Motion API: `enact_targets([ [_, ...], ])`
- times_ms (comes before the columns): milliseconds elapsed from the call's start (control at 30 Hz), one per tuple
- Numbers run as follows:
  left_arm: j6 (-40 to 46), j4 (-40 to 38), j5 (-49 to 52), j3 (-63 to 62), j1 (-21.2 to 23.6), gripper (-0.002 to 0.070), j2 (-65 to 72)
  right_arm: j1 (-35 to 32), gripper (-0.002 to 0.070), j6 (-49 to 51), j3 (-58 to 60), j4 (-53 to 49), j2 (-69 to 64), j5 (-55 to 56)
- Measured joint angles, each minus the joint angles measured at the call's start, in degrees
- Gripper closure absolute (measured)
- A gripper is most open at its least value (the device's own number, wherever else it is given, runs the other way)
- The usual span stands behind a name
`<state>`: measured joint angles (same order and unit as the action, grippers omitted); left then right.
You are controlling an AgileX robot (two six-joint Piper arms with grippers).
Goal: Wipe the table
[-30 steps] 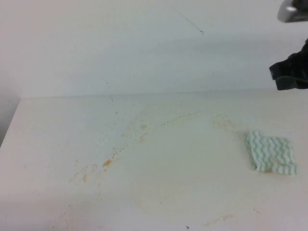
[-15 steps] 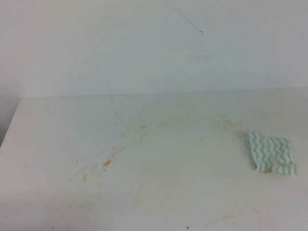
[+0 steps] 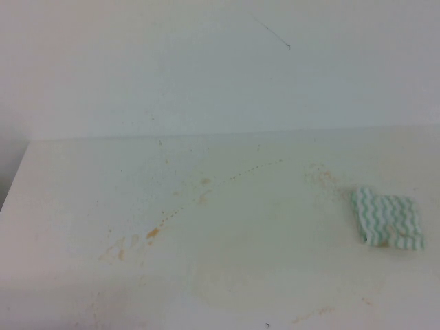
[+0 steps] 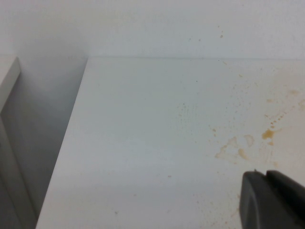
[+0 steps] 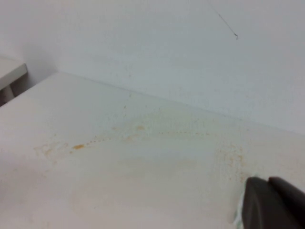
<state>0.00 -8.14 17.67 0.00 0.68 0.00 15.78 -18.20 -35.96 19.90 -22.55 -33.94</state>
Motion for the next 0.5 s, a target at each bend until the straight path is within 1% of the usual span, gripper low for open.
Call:
enact_targets([
  [133,0.0,0.0,0.0,0.0,0.0,0.0678,0.0,0.0,0.0675,-0.4,3.3,-1.4,0.0,3.5],
  [333,0.0,0.0,0.0,0.0,0.0,0.0678,0.0,0.0,0.0676,-5.4,12.2,-1.4,0.0,17.2],
  [500,0.0,0.0,0.0,0.0,0.0,0.0678,0.0,0.0,0.0676,-6.3,19.2,-1.4,0.0,25.3],
])
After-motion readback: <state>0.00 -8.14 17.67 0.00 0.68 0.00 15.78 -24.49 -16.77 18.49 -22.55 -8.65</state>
